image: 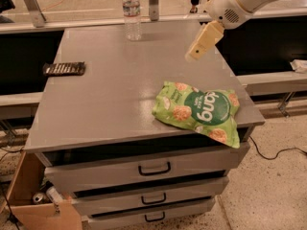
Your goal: Move water bottle near green rice chip bag
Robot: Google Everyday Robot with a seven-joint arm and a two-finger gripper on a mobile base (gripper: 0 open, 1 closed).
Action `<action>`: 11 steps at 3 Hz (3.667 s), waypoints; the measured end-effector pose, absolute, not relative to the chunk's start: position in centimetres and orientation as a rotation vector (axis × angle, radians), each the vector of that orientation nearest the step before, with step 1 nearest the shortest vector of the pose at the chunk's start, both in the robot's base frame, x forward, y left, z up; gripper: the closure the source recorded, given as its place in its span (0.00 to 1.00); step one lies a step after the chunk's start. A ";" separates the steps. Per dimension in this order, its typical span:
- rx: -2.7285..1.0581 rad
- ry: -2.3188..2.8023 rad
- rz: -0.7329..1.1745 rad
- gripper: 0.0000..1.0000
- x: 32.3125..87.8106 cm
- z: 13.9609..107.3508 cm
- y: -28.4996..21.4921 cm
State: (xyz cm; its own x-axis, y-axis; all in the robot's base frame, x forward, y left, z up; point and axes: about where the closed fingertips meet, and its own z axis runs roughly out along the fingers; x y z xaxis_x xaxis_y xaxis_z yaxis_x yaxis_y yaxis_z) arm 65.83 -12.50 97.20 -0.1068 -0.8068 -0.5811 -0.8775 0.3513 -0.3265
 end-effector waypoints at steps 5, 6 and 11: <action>-0.920 1.784 0.452 0.00 79.1 93.0 2.8; -0.850 1.794 0.414 0.00 82.2 92.3 4.0; -0.671 1.783 0.355 0.17 93.1 92.5 6.5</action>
Offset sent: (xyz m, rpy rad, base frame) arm 0.0759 0.1101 -0.0273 0.4573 -0.0565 -0.0569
